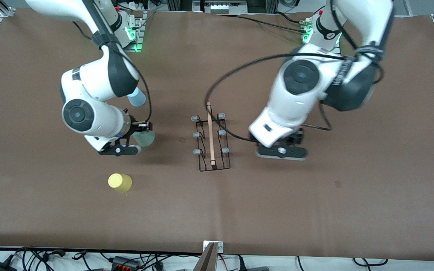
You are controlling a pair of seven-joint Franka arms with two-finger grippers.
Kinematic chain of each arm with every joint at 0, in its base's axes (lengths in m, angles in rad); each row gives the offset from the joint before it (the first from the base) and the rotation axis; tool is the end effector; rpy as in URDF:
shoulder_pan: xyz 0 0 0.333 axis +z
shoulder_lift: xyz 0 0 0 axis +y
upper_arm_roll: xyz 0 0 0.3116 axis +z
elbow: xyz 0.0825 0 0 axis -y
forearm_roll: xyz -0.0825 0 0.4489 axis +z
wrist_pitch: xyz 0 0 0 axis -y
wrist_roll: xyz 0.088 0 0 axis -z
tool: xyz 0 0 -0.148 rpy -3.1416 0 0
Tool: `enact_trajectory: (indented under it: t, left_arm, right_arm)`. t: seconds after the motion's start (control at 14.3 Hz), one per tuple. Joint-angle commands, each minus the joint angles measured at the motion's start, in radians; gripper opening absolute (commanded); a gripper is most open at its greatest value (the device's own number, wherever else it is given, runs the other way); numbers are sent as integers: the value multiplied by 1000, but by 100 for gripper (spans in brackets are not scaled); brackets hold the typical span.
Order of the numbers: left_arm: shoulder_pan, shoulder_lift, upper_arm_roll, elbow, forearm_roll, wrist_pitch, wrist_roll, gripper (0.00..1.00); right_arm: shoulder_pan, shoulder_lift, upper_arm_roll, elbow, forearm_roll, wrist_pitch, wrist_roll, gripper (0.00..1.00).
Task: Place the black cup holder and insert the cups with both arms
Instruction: 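Release the rack and raise the left gripper while the right gripper lifts the cup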
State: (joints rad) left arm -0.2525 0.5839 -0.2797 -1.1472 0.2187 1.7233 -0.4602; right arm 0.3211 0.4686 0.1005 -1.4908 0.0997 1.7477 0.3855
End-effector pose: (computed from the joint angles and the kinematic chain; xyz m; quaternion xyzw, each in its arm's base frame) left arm 0.7114 -0.3291 0.4204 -0.9990 0.0293 -0.0201 0.0254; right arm 0.6512 0.2985 0.3195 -0.9920 -0.0011 0.1239 0.0242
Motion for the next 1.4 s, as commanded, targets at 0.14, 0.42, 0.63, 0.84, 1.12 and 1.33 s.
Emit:
enact_trajectory:
  t: [0.14,0.42,0.63,0.84,1.12,1.33]
  left_arm:
    - [206,-47,-18,-43,2,-67,75,100]
    - [259,-70,-16,-46,-87,-201,109,100]
    - [269,-99,-16,-35,-47,-295,178,100]
    - [289,-96,-22,-52,-59,-298,216,100]
    - [283,-90,-26,-60,0,-291,227,100]
    - [289,-88,-26,-75,13,-295,219,100]
  right_arm:
    - [-4,-15,166,26,8,6,197,21]
    - [10,10,197,43,66,7,240,21]
    - [18,38,199,44,67,30,242,21]
    - [36,56,199,44,67,39,242,21]
    - [41,71,199,44,67,53,240,21]
    - [53,90,199,44,64,56,239,22]
